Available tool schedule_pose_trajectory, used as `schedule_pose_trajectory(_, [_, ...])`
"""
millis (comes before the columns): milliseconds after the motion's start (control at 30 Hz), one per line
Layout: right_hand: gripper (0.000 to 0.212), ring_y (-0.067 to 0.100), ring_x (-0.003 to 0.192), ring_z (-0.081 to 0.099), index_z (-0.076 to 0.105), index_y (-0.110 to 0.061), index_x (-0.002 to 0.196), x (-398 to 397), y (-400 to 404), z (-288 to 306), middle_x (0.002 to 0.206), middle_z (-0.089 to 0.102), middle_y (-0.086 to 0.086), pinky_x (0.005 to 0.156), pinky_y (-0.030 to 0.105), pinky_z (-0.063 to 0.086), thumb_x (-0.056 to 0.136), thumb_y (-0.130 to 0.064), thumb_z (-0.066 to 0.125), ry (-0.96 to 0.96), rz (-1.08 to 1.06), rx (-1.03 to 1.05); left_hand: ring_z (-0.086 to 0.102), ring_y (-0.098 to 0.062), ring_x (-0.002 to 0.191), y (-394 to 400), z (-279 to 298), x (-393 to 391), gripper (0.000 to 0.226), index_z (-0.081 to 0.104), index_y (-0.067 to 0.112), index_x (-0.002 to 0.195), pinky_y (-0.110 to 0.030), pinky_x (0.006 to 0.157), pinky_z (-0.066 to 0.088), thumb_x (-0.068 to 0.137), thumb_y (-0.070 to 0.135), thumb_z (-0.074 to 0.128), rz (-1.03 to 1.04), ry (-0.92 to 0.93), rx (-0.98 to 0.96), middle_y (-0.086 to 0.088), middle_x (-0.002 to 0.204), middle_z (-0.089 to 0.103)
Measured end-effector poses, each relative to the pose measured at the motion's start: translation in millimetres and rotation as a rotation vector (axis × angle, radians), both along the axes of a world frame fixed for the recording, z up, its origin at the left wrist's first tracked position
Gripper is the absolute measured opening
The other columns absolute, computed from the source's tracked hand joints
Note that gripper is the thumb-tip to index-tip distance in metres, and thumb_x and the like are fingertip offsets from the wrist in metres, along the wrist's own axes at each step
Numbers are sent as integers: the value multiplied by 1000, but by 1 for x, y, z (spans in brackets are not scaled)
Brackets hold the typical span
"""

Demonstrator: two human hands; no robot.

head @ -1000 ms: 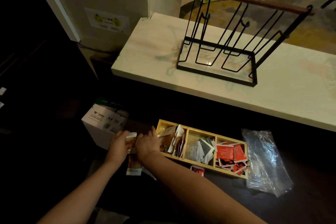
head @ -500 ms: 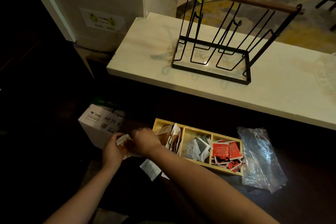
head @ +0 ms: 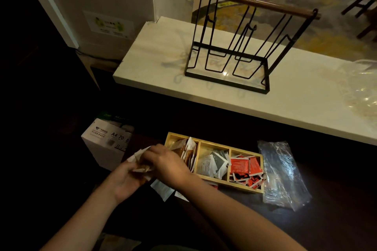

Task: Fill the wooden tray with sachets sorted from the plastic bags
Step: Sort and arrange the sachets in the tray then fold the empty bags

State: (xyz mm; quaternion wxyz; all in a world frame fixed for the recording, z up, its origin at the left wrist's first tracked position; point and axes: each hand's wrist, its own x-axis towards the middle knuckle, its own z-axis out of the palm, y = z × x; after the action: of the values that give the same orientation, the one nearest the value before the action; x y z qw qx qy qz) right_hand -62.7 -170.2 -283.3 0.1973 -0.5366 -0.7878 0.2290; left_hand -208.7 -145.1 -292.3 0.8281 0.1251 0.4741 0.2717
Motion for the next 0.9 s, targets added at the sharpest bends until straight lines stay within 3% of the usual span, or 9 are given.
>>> schedule_pose_trajectory(67, [28, 30, 99, 51, 58, -8, 105, 0, -8, -4, 105, 58, 13, 74, 42, 49, 78, -9, 64, -4, -7, 18, 66, -28, 71, 0, 7, 0, 35, 67, 4, 86, -45, 72, 49, 51, 9, 64, 31, -102, -32, -15, 71, 69])
schedule_pose_trajectory(100, [28, 30, 98, 50, 57, -7, 105, 1, -11, -4, 105, 57, 13, 77, 42, 47, 77, -8, 63, 5, -15, 19, 65, -28, 74, 0, 10, 2, 37, 67, 4, 87, -44, 75, 46, 52, 17, 66, 26, -119, -38, -16, 74, 69])
schedule_pose_trajectory(233, [35, 25, 99, 43, 46, -7, 108, 3, -15, 3, 104, 49, 11, 93, 38, 36, 79, -18, 63, 99, -84, 17, 68, -21, 89, -1, 15, 21, 29, 69, 22, 101, -37, 78, 50, 88, 38, 48, 5, -54, 24, -6, 92, 75])
schedule_pose_trajectory(333, [39, 23, 100, 43, 44, -6, 110, 5, -14, 2, 105, 48, 10, 99, 39, 33, 77, -17, 62, 160, -165, 69, 71, -14, 89, -1, 17, 35, 28, 66, 25, 109, -29, 70, 58, 87, 34, 53, -3, -28, 128, -2, 98, 74])
schedule_pose_trajectory(533, [45, 27, 109, 46, 45, -8, 110, 15, -20, -3, 118, 50, 9, 94, 38, 38, 68, -20, 55, 205, -238, 14, 70, -15, 78, -12, 17, 37, 21, 66, 19, 97, -28, 62, 56, 78, 14, 59, -116, 4, 246, -4, 85, 72])
schedule_pose_trajectory(667, [39, 22, 107, 49, 45, -14, 116, 34, -31, 7, 116, 48, 7, 86, 33, 42, 80, -15, 59, 322, -304, -51, 70, -21, 70, -10, 12, 31, 22, 66, 18, 89, -32, 55, 58, 85, -1, 54, -58, 128, 226, -8, 76, 73])
schedule_pose_trajectory(767, [18, 23, 89, 58, 50, -14, 108, 52, -56, 0, 109, 52, 5, 71, 32, 48, 90, -15, 50, 68, -282, -25, 65, -32, 82, -11, 9, 18, 24, 61, 14, 95, -40, 53, 58, 84, -7, 54, -173, 258, 291, -16, 89, 65])
schedule_pose_trajectory(833, [21, 23, 94, 61, 53, -14, 114, 57, -77, -15, 115, 56, 7, 78, 35, 53, 93, -18, 51, -168, -147, -48, 66, -33, 83, -17, 5, 8, 27, 59, 9, 100, -42, 52, 57, 79, -8, 60, -355, 314, 311, -19, 93, 64])
schedule_pose_trajectory(900, [33, 27, 112, 55, 50, -12, 124, 54, -93, -30, 128, 53, 12, 91, 41, 52, 93, -20, 52, -324, -61, -147, 68, -32, 79, -26, -2, 1, 28, 58, 5, 103, -43, 56, 57, 77, -6, 64, -527, 397, 304, -19, 93, 65])
